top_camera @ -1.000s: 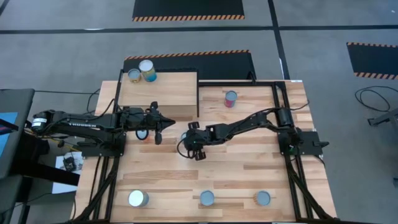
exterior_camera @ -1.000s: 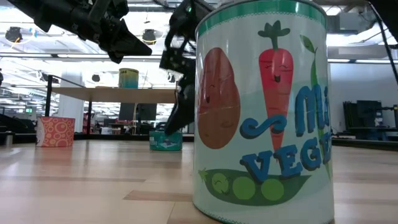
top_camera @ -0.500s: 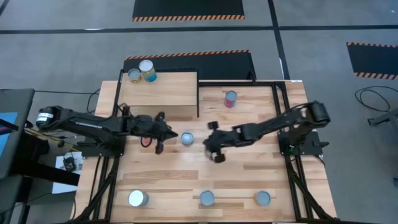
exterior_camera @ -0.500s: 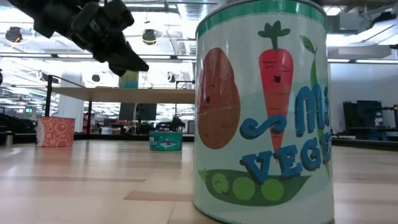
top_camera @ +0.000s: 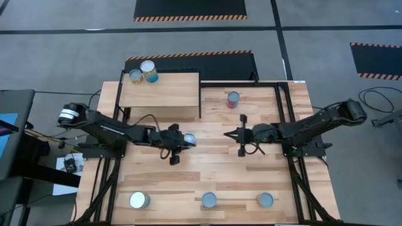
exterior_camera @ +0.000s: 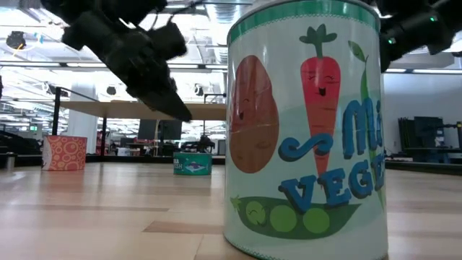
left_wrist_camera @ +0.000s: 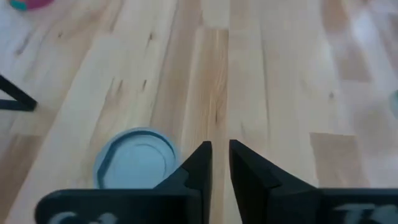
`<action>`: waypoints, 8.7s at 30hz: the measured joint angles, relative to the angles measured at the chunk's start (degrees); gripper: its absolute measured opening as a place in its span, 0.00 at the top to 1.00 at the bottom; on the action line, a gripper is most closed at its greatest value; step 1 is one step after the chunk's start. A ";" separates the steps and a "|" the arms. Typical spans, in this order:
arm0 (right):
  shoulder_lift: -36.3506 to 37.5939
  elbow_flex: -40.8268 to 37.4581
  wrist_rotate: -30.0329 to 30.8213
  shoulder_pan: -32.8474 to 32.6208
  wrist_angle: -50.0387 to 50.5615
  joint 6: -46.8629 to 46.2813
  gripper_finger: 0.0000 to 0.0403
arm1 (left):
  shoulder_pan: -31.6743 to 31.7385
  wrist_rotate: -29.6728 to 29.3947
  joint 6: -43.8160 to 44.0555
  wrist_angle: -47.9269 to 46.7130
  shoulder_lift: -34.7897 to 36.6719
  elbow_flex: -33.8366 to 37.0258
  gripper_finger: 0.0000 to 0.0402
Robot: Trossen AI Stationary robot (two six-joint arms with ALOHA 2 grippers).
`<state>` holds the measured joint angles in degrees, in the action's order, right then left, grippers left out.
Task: Pick and place cans onto a shelf
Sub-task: Put the canned tuna fish on the shelf, then adjust the canned cherries on the shelf, then put the canned chicken soup on the shelf
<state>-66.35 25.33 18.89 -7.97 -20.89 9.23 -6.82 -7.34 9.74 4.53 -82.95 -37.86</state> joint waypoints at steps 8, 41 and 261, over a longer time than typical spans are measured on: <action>1.38 -5.53 2.74 -1.66 -3.90 -1.91 0.98 | 0.04 -6.97 -0.97 -12.24 -9.51 -8.65 0.80; -0.50 -7.46 3.56 -2.65 -8.14 -3.68 0.97 | 3.35 -10.42 -2.39 -52.26 -3.25 -41.50 0.99; 3.91 -7.46 6.84 0.01 -9.58 3.50 0.97 | 45.00 -5.57 -13.16 -39.53 22.29 -26.99 1.00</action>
<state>-62.43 17.87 25.73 -7.95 -30.47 12.73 38.18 -12.91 -3.42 -35.00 -60.65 -64.85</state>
